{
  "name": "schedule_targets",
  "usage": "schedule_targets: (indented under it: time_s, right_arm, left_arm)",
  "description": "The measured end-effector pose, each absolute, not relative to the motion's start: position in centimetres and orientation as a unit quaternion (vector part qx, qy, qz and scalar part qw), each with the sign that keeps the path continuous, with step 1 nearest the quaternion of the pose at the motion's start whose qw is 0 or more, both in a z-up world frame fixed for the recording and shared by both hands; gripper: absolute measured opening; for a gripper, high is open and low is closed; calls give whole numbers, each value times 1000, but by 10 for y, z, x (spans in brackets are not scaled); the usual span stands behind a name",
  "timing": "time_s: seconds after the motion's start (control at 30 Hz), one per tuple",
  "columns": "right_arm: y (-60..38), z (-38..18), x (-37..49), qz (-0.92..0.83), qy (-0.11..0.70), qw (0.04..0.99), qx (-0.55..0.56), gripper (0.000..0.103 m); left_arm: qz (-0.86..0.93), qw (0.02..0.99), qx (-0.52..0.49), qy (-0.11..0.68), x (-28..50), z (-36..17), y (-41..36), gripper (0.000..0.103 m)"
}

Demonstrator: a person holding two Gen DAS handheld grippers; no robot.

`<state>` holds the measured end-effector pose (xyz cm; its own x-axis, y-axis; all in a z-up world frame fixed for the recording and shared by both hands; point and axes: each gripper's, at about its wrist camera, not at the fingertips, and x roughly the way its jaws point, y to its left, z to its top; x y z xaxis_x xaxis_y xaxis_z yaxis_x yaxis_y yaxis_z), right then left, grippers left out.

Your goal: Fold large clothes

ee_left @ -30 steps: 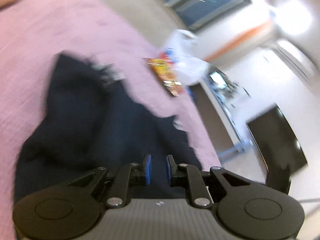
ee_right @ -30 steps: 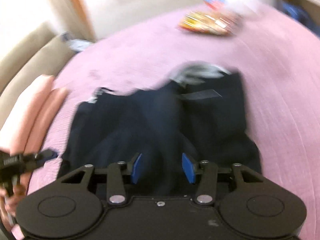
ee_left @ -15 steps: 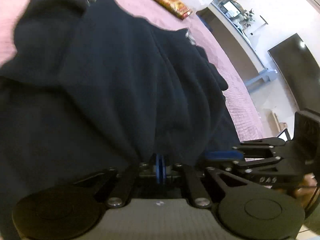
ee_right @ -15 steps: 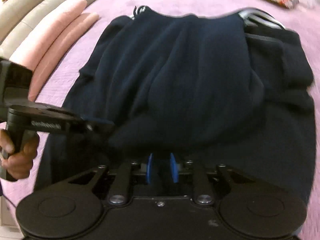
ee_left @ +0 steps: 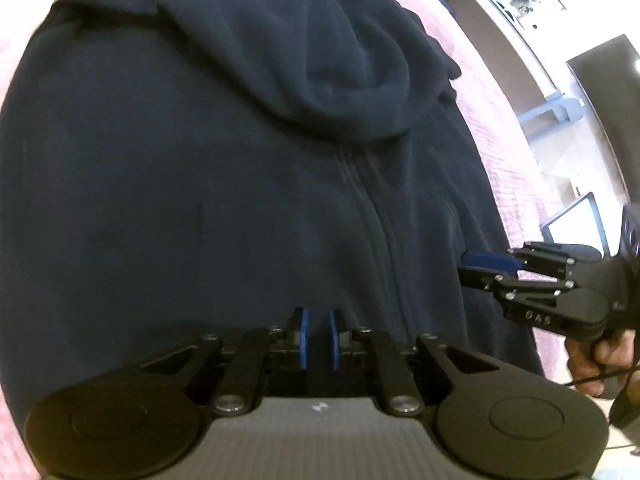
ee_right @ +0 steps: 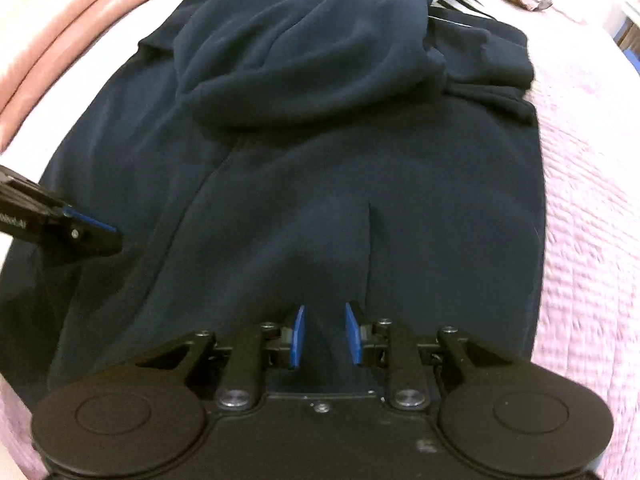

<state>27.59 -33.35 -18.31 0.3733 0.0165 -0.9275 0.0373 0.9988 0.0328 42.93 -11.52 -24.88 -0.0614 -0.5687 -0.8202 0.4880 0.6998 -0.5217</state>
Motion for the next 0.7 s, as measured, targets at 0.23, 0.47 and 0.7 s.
schedule_targets:
  time_s: [0.23,0.47,0.7]
  right_arm:
    - [-326,-186,228,-47,566,822,41,33]
    - [-314,-177,184,-94,557,823,63,34]
    - [-315,-187,157,-137,548,821,84,54]
  left_arm:
    - [-375,694,-36,614,398,-254,-90,16]
    - [-372,717,-54,587,377,-250,-74,21]
    - [-379,735,-50,560,332,-232,-37,27]
